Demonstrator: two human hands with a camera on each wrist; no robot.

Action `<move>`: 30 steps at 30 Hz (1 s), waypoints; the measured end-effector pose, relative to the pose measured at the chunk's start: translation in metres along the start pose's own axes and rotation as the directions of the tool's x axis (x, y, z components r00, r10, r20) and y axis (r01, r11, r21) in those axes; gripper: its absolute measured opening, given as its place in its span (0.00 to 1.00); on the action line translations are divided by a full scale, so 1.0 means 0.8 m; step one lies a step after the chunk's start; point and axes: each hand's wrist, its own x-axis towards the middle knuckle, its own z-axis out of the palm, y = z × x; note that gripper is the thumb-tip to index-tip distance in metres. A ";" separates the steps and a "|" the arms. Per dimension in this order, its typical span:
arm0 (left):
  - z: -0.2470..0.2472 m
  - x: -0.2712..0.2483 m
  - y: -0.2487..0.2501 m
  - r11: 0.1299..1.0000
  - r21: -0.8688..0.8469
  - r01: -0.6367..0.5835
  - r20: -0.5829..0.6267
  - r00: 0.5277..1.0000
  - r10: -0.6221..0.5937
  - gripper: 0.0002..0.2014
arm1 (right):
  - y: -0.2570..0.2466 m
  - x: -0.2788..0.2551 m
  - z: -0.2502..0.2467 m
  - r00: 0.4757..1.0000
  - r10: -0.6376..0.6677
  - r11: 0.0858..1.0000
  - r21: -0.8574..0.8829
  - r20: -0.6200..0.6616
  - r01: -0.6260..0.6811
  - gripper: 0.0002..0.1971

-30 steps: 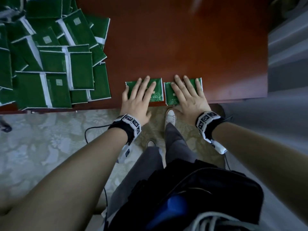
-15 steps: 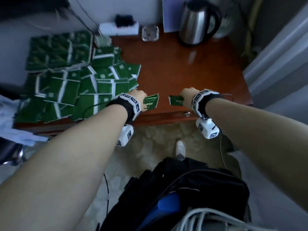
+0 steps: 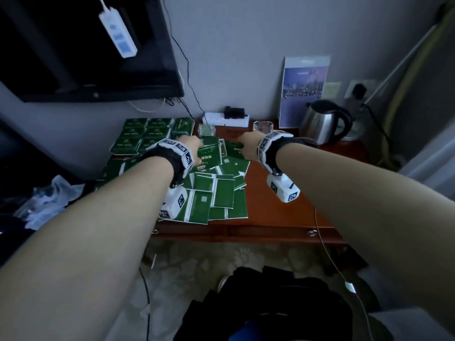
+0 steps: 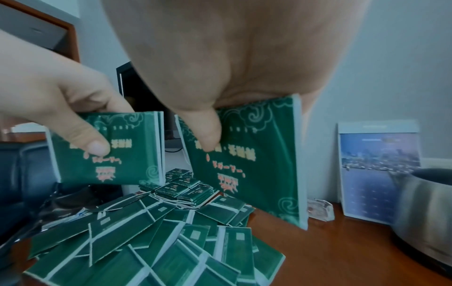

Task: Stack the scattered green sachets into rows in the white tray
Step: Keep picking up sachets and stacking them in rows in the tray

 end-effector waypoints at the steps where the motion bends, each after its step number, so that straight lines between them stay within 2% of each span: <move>1: -0.001 0.004 -0.016 1.000 0.000 0.011 -0.001 1.000 -0.011 0.30 | -0.007 0.023 0.000 1.000 0.015 1.000 -0.011 0.002 -0.015 0.19; 3: -0.005 0.016 -0.050 0.999 0.009 0.034 0.010 0.999 -0.034 0.30 | -0.024 0.060 0.001 1.000 0.001 1.000 0.030 -0.018 0.000 0.19; 11: -0.030 0.093 -0.184 0.992 0.094 0.083 0.036 0.996 -0.087 0.29 | -0.125 0.174 -0.039 0.998 -0.033 0.999 -0.019 0.051 0.034 0.09; 15: -0.021 0.121 -0.236 0.994 0.038 0.105 0.052 0.993 -0.106 0.27 | -0.157 0.249 -0.025 0.997 -0.060 0.997 0.046 0.051 0.058 0.15; 19: 0.008 0.140 -0.285 0.992 0.012 0.128 0.110 0.986 -0.129 0.26 | -0.197 0.239 -0.033 0.992 -0.072 0.990 0.130 0.103 0.058 0.16; 25: 0.041 0.172 -0.368 0.993 0.032 0.117 0.182 0.976 -0.120 0.21 | -0.240 0.281 -0.010 0.990 -0.079 0.986 0.158 0.120 0.059 0.25; 30: 0.036 0.222 -0.442 0.997 0.049 0.059 0.157 0.985 -0.066 0.23 | -0.275 0.329 -0.021 0.996 -0.010 0.987 0.159 0.086 -0.003 0.25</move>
